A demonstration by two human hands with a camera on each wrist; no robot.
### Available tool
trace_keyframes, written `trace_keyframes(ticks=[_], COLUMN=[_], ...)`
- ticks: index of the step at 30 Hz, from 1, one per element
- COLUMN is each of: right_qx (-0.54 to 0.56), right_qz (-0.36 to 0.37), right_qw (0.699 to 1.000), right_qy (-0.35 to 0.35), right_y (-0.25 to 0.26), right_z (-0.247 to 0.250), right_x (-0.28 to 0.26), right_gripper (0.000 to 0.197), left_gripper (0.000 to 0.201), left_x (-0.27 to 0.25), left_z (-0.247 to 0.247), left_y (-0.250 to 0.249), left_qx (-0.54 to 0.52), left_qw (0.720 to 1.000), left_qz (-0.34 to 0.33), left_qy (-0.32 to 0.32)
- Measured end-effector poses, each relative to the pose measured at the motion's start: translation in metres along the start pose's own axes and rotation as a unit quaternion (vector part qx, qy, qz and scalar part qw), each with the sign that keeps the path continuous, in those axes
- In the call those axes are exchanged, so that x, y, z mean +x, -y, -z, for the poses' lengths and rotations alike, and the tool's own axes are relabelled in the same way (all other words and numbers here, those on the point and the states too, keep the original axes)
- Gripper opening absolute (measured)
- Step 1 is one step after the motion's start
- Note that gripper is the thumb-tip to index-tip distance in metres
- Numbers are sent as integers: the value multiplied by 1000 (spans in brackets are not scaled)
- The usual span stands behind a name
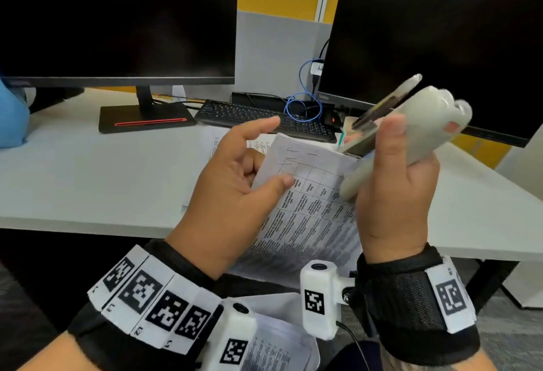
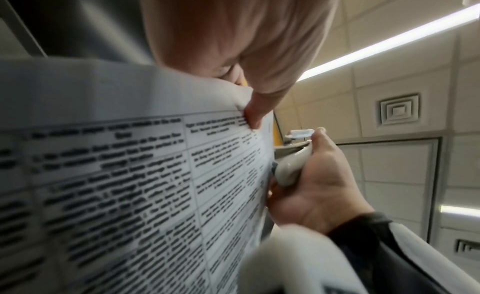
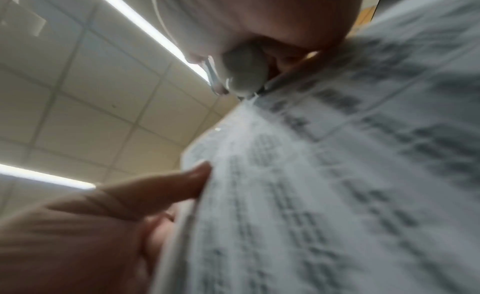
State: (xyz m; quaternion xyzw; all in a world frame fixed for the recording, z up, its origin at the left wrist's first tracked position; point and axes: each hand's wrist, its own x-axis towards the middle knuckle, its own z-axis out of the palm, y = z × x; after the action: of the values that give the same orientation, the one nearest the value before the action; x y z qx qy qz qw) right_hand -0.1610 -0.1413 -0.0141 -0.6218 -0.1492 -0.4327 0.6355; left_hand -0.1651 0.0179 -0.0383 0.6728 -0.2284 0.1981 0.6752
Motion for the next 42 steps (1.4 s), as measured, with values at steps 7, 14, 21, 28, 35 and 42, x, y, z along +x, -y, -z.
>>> trace_keyframes(ticks=[7,14,21,28,35,42], right_qx=[30,-4,-7,4,-14,-20], right_qz=[-113,-102,-55,-76,25,74], right_qw=[993,994,998,996,999,997], right_qy=[34,26,39,41,-27,0], right_y=[11,15,15,5,-4,-2], right_z=[-19,-23,-23,-16,12,14], right_x=[11,9,10,12,2,-4], right_gripper=[49,38,26,37,25,33], left_gripper=[61,53,46,28,42,35], left_x=[-4,-6,-9,-8,-3,-6], left_z=[-13,-15,-20,-15,-1,-2], left_y=[-9,-11,-10,1,10,10], left_qx=[-30,-19,-14,88,47,25], left_qw=[997,997,998,985,998,999], left_qz=[68,69,65,106,-19,-29], left_qy=[13,6,2,102,-40,-33])
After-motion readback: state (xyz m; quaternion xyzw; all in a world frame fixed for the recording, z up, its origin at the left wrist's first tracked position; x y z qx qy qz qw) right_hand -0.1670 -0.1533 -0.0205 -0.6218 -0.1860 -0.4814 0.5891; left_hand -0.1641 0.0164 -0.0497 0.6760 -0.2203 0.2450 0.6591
